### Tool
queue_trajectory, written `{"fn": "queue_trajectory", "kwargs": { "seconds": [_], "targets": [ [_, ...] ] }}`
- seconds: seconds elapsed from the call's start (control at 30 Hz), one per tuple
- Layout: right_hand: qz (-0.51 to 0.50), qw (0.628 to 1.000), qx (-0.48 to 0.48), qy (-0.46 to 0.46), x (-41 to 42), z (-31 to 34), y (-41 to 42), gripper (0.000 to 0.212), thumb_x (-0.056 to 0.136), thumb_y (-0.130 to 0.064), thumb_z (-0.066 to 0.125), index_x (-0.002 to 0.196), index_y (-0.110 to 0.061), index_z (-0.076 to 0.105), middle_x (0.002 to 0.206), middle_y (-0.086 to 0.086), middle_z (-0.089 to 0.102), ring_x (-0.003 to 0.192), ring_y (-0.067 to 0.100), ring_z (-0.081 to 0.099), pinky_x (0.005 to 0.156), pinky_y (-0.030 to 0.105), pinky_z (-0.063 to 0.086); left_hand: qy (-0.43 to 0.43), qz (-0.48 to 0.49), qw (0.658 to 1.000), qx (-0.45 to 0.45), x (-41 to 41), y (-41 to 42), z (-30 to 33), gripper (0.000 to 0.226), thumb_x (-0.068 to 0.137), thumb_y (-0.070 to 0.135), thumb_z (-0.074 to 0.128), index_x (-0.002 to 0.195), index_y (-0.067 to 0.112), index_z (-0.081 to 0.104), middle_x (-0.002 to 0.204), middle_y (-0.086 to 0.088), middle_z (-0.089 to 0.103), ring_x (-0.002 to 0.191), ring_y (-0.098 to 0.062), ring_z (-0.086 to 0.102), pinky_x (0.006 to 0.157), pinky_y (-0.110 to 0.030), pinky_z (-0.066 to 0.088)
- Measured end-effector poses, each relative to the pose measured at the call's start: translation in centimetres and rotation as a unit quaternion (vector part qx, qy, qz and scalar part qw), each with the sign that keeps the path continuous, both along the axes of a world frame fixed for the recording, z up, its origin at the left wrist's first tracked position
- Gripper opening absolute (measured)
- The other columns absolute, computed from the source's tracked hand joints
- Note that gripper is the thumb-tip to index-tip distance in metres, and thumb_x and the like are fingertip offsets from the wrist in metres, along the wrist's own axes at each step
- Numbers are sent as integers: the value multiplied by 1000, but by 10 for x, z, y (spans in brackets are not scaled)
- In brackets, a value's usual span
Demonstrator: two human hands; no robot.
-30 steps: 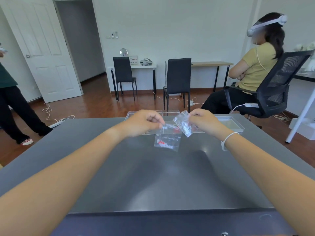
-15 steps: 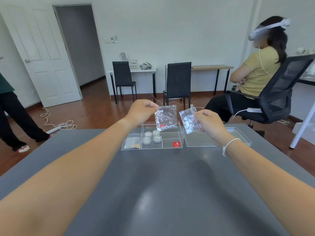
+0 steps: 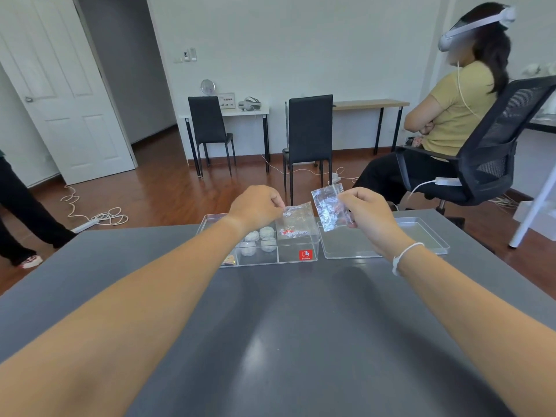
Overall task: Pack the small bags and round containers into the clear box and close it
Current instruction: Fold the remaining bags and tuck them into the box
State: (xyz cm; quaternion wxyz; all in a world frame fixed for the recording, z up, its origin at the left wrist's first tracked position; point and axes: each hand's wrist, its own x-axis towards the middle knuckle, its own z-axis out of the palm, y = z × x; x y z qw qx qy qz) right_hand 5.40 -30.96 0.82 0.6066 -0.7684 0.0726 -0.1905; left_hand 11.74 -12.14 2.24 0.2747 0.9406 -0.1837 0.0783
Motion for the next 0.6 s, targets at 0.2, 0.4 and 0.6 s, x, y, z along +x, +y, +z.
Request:
{"fn": "queue_trajectory", "kwargs": {
  "seconds": [0.2, 0.4, 0.6],
  "targets": [
    [19, 1000, 0, -4, 2, -2, 3, 21, 85, -13, 53, 65, -10, 56, 55, 0, 46, 52, 12, 42, 57, 24, 43, -29, -16, 996, 88, -3, -6, 2, 20, 80, 9, 53, 79, 12, 72, 87, 3, 68, 86, -17, 62, 68, -28, 47],
    [10, 1000, -7, -11, 1, 0, 5, 20, 85, -15, 57, 66, -12, 61, 56, -5, 48, 55, 8, 42, 55, 22, 36, -9, 23, 995, 93, 0, -11, 1, 18, 77, 10, 54, 77, 13, 72, 93, -4, 72, 90, -25, 64, 77, -36, 54],
    [-3, 1000, 15, -13, -1, 2, 6, 26, 85, -16, 57, 59, -17, 56, 55, -5, 45, 51, 9, 39, 50, 20, 34, 23, 27, 993, 114, 1, -14, -4, 14, 77, 9, 55, 70, 14, 66, 96, -7, 72, 92, -27, 64, 77, -36, 54]
  ]
}}
